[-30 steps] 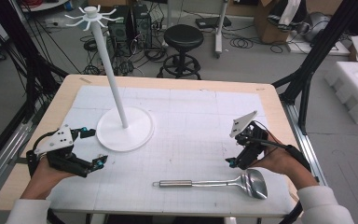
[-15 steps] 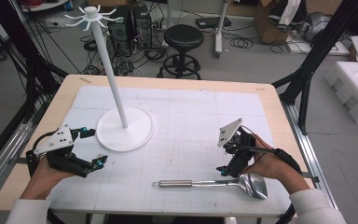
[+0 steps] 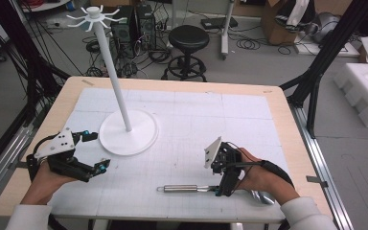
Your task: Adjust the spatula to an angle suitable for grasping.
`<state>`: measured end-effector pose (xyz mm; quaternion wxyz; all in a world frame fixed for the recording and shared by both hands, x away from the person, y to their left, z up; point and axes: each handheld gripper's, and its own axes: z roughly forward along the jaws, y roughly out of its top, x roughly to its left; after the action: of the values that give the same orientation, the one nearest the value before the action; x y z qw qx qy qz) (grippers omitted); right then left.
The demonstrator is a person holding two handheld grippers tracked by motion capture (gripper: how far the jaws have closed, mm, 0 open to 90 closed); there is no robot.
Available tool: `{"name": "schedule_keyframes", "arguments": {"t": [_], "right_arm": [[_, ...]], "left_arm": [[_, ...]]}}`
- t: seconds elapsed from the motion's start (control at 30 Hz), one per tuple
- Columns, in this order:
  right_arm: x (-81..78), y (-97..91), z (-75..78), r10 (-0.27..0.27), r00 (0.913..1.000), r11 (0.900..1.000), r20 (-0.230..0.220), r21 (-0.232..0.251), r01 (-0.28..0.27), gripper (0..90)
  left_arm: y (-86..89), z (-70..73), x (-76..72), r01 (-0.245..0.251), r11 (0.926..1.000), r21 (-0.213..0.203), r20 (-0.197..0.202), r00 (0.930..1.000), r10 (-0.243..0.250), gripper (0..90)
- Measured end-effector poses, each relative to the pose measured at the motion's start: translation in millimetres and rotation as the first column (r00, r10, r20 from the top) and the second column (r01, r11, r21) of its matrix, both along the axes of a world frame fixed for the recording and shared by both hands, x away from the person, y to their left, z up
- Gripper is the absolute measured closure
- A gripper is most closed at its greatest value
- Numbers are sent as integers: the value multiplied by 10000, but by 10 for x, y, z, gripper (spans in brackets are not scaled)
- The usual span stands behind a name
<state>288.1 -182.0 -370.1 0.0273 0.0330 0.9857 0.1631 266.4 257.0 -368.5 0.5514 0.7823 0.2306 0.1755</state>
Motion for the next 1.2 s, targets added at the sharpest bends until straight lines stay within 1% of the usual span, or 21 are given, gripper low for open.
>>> {"name": "schedule_keyframes", "arguments": {"t": [0.03,0.13,0.17,0.2,0.23,0.3,0.33,0.37,0.4,0.43,0.47,0.57,0.6,0.63,0.67,0.73,0.8,0.93,1.0,1.03,1.2], "right_arm": [[-11,20,-18,40,10000,9999,-40,-141,-41,7],[-24,55,-64,106,9999,9995,-81,-280,-108,7],[-28,70,-90,128,9999,9990,-95,-421,-132,7],[-41,88,-137,131,9997,9982,-215,-588,-143,10],[-41,88,-137,131,9997,9982,-215,-588,-143,10],[-44,100,-159,320,9993,9969,-206,-708,-334,59],[-64,125,-192,438,9987,9952,-250,-863,-458,61],[-64,125,-192,438,9987,9952,-250,-863,-458,61],[-75,141,-211,533,9983,9940,-248,-939,-554,100],[-75,141,-211,533,9983,9940,-248,-939,-554,100],[-75,150,-225,487,9987,9937,-155,-1001,-500,147],[-77,157,-243,468,9985,9935,-278,-1026,-494,173],[-88,175,-253,571,9974,9911,-433,-1182,-619,267],[-88,175,-253,571,9974,9911,-433,-1182,-619,267],[-106,193,-260,794,9960,9879,-412,-1301,-842,353],[-113,205,-267,767,9960,9881,-457,-1302,-821,394],[-110,214,-268,702,9968,9873,-394,-1400,-751,418],[-103,233,-294,544,9973,9876,-490,-1449,-610,478],[-108,246,-309,552,9972,9872,-500,-1468,-620,507],[-107,253,-320,552,9967,9877,-588,-1428,-632,526],[-101,276,-341,560,9958,9861,-722,-1523,-665,614]], "left_arm": [[0,1,0,3,10000,-6,-1,10000,-3,17],[0,1,-1,9,10000,-2,2,10000,-9,18],[0,1,-1,17,10000,-1,4,10000,-17,18],[1,1,-1,22,10000,-2,7,10000,-22,18],[1,2,-1,22,10000,0,8,10000,-22,18],[2,2,-1,21,10000,-25,3,10000,-21,18],[2,2,-1,22,10000,-30,7,10000,-21,18],[2,2,-1,21,10000,-30,6,10000,-21,18],[1,2,-1,21,10000,-27,3,10000,-21,18],[1,2,-1,21,10000,-27,3,10000,-21,18],[0,1,-2,29,10000,-5,6,10000,-29,17],[-2,1,-2,23,10000,-14,1,10000,-23,17],[-2,0,-1,21,10000,3,3,10000,-21,18],[-2,0,-1,21,10000,3,3,10000,-21,18],[-4,0,-1,43,10000,14,8,10000,-43,18],[-6,0,-1,52,10000,-3,4,10000,-52,18],[-5,1,-1,59,10000,27,10,10000,-59,18],[-2,1,-2,15,10000,-26,1,10000,-15,18],[-1,1,-2,18,10000,-24,2,10000,-18,18],[0,2,-2,16,10000,-25,1,10000,-16,17],[-3,2,-2,29,10000,-4,7,10000,-29,18]]}}
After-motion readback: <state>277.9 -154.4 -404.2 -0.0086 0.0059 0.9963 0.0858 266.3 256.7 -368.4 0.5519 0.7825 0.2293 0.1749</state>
